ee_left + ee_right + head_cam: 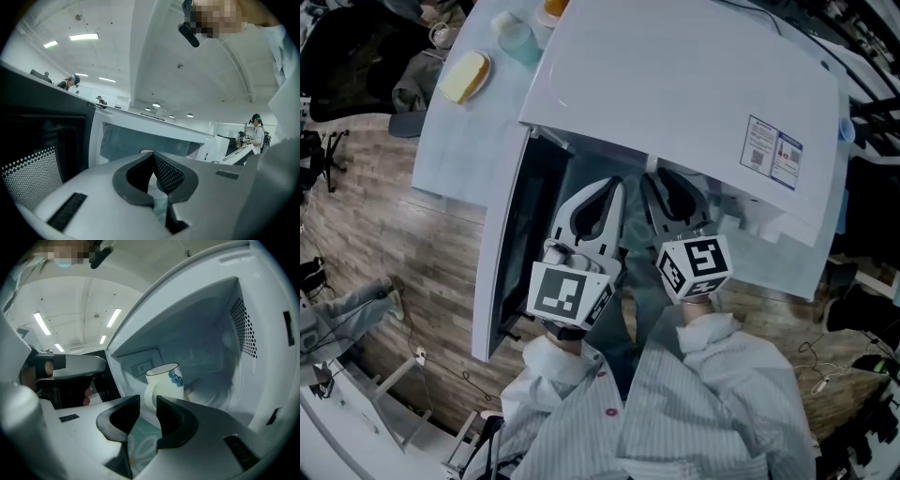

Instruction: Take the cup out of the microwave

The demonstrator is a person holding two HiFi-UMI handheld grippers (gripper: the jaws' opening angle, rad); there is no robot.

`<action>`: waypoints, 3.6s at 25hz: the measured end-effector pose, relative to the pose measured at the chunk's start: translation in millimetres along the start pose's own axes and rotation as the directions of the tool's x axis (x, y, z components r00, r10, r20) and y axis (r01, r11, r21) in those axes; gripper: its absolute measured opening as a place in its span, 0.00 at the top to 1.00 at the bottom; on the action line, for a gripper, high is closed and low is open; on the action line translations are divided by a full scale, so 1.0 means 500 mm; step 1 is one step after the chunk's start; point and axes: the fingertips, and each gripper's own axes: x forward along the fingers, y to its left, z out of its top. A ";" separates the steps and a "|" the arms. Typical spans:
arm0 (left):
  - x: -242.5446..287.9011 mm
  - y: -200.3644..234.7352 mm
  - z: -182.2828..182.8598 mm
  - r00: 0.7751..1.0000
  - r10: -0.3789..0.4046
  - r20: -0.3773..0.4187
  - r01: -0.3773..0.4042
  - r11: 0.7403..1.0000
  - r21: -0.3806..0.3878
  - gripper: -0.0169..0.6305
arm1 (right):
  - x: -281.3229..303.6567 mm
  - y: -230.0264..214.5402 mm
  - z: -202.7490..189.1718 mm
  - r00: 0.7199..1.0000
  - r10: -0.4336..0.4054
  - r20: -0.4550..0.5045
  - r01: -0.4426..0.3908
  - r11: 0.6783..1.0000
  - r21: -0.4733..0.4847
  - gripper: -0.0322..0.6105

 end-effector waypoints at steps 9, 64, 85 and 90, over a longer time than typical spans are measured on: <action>0.001 0.016 0.000 1.000 0.012 -0.001 -0.012 1.000 -0.001 0.96 | 0.031 0.000 -0.004 1.000 0.002 -0.020 -0.003 1.000 -0.004 0.76; -0.069 -0.026 0.092 0.996 -0.017 0.087 0.013 0.999 0.041 0.96 | -0.065 0.051 0.030 0.999 0.040 0.001 -0.040 0.996 0.080 0.84; -0.132 -0.104 0.160 0.985 -0.080 0.151 0.076 0.997 0.034 0.96 | -0.220 0.185 0.096 0.984 0.176 0.027 -0.177 0.981 0.083 0.84; -0.145 -0.113 0.176 0.983 -0.089 0.162 0.081 0.995 0.055 0.96 | -0.261 0.212 0.128 0.976 0.208 0.056 -0.212 0.974 0.076 0.84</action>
